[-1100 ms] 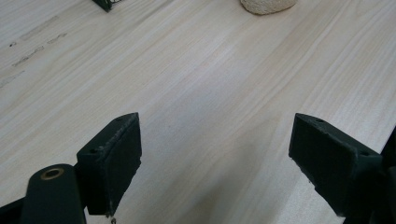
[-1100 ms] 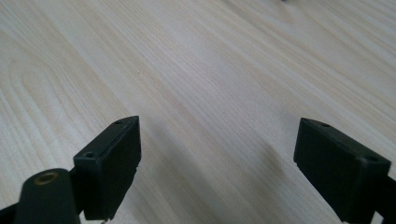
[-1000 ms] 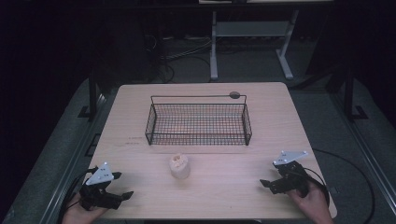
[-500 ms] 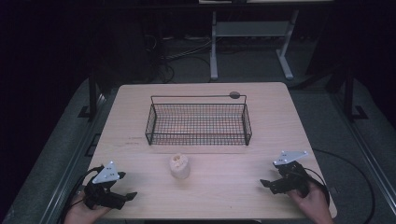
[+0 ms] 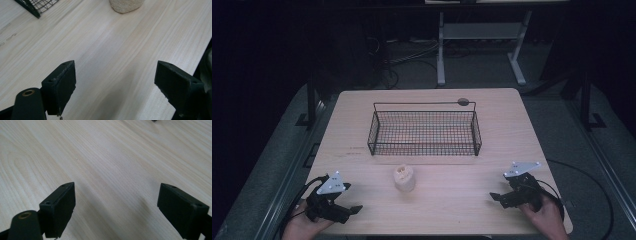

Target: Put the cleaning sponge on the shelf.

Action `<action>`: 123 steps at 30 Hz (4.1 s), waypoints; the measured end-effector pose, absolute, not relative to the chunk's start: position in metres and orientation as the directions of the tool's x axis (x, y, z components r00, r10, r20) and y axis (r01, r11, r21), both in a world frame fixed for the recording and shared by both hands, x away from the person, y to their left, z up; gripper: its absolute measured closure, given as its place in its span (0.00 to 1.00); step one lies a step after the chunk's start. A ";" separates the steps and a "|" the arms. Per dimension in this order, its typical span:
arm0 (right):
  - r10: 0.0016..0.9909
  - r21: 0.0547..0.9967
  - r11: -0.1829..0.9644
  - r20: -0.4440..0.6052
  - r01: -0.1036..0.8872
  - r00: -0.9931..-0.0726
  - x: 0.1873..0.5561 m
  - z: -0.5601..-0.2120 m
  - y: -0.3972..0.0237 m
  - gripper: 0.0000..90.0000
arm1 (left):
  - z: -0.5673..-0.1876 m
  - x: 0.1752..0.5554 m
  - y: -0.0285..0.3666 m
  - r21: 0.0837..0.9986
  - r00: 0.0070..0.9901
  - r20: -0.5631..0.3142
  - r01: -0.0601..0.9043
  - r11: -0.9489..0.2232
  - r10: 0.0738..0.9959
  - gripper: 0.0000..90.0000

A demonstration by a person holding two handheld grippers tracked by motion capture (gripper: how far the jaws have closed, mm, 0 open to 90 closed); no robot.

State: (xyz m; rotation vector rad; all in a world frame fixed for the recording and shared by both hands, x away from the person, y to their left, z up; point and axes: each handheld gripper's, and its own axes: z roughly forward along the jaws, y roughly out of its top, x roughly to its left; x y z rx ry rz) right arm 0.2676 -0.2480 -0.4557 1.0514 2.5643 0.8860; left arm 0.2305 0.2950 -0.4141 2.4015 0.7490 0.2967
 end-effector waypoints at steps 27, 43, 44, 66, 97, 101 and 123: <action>0.692 0.616 0.559 0.023 0.555 -0.722 0.268 -0.455 -0.247 0.16 | -0.385 0.252 0.247 0.564 0.874 0.039 0.381 -0.732 0.485 0.18; 0.690 0.619 0.559 0.022 0.552 -0.724 0.267 -0.453 -0.248 0.16 | -0.378 0.270 0.218 0.539 0.898 0.034 0.353 -0.764 0.439 0.18; 0.690 0.619 0.559 0.022 0.552 -0.724 0.267 -0.453 -0.248 0.16 | -0.378 0.270 0.218 0.539 0.898 0.034 0.353 -0.764 0.439 0.18; 0.687 0.619 0.560 0.025 0.551 -0.726 0.267 -0.453 -0.248 0.16 | -0.377 0.287 0.198 0.497 0.912 0.035 0.339 -0.799 0.409 0.18; 0.682 0.617 0.564 0.029 0.550 -0.731 0.267 -0.453 -0.247 0.16 | -0.375 0.305 0.164 0.440 0.928 0.033 0.321 -0.839 0.372 0.18; 0.681 0.617 0.564 0.029 0.549 -0.732 0.267 -0.453 -0.247 0.16 | -0.375 0.307 0.161 0.427 0.930 0.027 0.320 -0.846 0.366 0.18; 0.676 0.615 0.567 0.035 0.549 -0.737 0.268 -0.454 -0.246 0.16 | -0.383 0.323 0.145 0.367 0.931 -0.012 0.345 -0.864 0.366 0.18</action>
